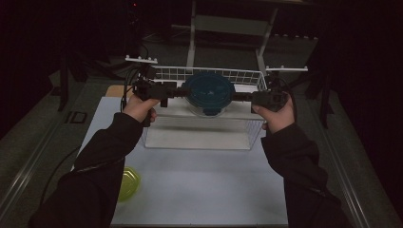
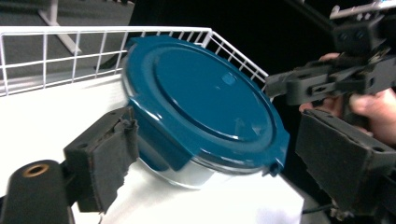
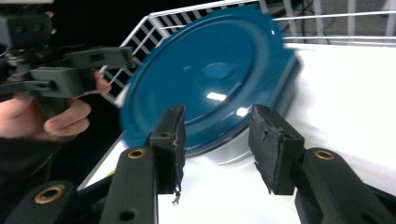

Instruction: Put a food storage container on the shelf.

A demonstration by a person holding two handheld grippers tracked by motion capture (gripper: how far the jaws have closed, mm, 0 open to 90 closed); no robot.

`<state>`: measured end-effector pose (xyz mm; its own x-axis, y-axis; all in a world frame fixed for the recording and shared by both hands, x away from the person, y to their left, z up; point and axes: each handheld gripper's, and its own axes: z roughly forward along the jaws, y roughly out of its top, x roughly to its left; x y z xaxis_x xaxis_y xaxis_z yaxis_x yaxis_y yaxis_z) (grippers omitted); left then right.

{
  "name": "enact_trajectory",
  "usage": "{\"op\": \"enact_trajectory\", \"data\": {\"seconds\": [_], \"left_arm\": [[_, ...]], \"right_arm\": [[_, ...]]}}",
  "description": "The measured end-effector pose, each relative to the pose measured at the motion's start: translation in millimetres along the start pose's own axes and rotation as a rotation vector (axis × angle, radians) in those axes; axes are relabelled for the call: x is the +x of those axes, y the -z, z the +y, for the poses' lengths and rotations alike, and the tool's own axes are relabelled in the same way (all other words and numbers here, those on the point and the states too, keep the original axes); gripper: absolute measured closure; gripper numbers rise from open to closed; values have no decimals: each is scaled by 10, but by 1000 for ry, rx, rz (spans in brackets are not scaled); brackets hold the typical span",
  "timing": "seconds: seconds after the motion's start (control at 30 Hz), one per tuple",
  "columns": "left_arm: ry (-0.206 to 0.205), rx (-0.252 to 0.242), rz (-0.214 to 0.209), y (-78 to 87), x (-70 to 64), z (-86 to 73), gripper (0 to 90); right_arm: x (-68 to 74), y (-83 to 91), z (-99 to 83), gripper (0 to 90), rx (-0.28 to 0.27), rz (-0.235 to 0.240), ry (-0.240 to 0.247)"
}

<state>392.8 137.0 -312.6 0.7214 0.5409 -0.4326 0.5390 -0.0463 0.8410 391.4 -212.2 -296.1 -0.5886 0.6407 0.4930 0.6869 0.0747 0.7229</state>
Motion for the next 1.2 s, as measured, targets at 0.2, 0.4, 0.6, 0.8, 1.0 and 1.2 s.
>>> {"op": "enact_trajectory", "data": {"seconds": [0.2, 0.4, 0.6, 0.8, 1.0, 1.2], "left_arm": [[-23, -14, -2, 45, -106, -78, 8], [-54, -15, 28, 98, -172, -164, 4], [-63, -23, 55, 169, -204, -279, 4], [-83, -30, 64, 222, -235, -395, 4], [-105, -22, 56, 264, -273, -493, 4], [-111, -14, 69, 268, -281, -560, 4]], "right_arm": [[177, 31, -172, 571, 1, 56, 39], [300, -8, -358, 623, 14, 110, 53], [384, -74, -441, 705, 21, 114, 77], [385, -219, -501, 892, 44, 95, 69], [400, -330, -486, 895, 61, 80, 80], [361, -404, -439, 897, 67, 56, 71]]}}
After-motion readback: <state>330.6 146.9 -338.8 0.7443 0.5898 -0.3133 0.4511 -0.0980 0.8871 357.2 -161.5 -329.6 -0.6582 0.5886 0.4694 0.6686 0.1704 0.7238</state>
